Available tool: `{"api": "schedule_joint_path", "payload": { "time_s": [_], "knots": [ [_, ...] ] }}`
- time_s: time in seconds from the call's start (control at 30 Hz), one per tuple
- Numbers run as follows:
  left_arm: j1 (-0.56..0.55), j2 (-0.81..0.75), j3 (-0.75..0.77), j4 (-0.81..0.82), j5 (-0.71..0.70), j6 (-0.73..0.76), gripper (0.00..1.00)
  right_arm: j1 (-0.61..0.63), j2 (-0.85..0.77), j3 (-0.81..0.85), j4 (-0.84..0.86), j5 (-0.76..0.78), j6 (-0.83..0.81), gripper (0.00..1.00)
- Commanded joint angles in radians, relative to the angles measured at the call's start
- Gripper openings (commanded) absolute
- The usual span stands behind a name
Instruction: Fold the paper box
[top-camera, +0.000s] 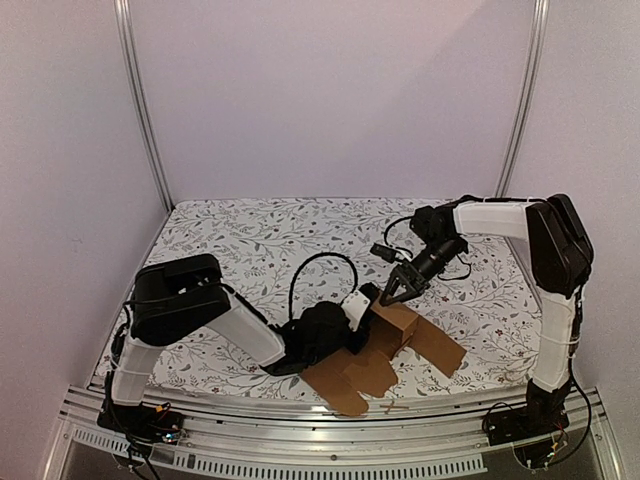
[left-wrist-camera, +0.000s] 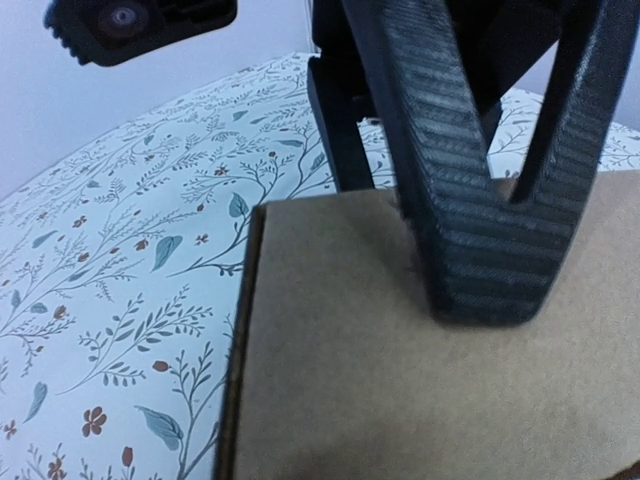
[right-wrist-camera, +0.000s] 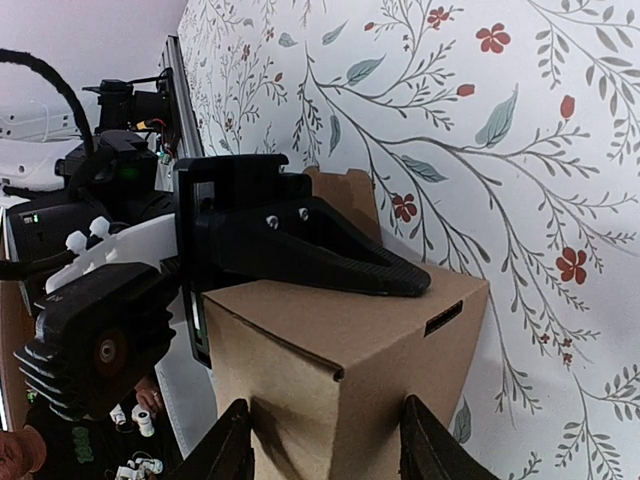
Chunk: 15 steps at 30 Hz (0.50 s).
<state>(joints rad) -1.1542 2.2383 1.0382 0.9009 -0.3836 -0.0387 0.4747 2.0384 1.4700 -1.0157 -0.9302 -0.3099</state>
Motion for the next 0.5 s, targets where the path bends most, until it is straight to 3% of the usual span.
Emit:
{"api": "schedule_joint_path", "payload": {
  "time_s": [0.0, 0.13, 0.47],
  "knots": [
    [-0.002, 0.029, 0.045, 0.009, -0.022, -0.006, 0.15, 0.019, 0.071, 0.003, -0.035, 0.004, -0.015, 0.48],
    [-0.007, 0.026, 0.055, 0.015, -0.007, -0.003, 0.22, 0.019, 0.072, 0.004, -0.037, 0.013, -0.014, 0.47],
    [-0.007, 0.029, 0.053, 0.001, -0.028, -0.001, 0.1, 0.018, 0.073, 0.004, -0.043, 0.006, -0.015, 0.47]
  ]
}}
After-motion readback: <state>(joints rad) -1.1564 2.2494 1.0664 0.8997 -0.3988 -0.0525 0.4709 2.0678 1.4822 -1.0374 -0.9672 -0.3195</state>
